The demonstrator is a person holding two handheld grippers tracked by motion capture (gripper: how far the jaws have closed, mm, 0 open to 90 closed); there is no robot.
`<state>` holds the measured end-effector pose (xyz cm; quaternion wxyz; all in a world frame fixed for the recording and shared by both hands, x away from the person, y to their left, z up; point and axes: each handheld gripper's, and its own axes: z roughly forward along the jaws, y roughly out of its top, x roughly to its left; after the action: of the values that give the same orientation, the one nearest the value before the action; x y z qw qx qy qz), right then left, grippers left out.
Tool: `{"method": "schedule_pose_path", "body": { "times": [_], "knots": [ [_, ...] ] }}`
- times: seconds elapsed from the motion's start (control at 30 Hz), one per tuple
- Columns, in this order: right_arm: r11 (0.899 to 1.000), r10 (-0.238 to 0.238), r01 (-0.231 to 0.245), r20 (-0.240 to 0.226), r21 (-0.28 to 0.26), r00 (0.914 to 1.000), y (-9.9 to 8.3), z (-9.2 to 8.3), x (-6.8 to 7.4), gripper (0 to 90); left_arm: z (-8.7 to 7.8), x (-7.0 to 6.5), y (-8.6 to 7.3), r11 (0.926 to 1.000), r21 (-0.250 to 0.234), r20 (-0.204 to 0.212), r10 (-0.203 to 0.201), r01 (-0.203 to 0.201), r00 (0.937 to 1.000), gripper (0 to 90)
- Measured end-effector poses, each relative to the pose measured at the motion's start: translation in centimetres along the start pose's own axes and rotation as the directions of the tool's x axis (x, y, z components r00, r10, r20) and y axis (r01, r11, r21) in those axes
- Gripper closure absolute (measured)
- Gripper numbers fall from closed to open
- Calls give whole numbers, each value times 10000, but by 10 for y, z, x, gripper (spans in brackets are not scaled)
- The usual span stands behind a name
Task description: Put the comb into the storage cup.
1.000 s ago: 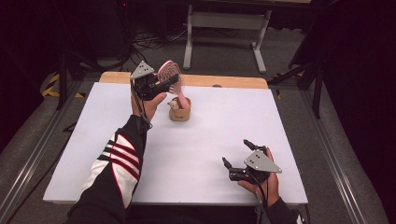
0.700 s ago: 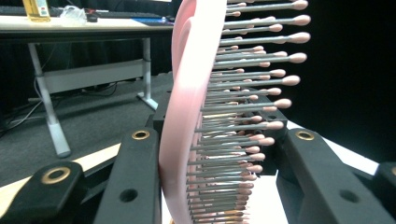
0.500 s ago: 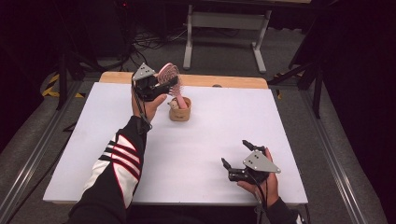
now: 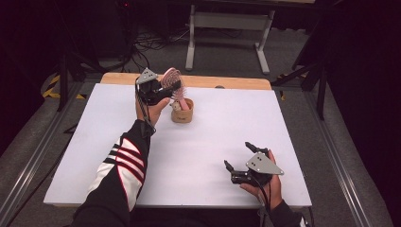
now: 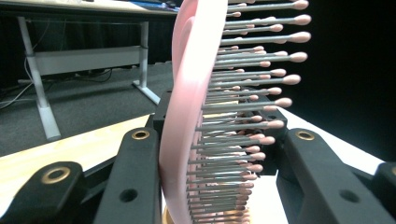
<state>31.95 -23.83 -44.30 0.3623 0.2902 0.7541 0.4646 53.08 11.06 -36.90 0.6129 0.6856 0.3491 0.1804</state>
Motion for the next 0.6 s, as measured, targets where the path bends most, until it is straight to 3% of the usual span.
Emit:
{"method": "schedule_pose_path", "body": {
  "times": [0.17,0.47,0.6],
  "knots": [
    [10000,-16,16,-23,-11,10000,0,0,0,78,0,2,-4,9998,-102,21,-142,142,9999,630],
    [9999,-95,96,-129,32,9999,0,1,3,78,5,1,-6,10000,-29,29,94,-94,10000,626],
    [9999,-123,124,-142,86,9998,0,2,4,78,7,2,-5,9994,73,-207,331,-329,9992,619]
  ]
}}
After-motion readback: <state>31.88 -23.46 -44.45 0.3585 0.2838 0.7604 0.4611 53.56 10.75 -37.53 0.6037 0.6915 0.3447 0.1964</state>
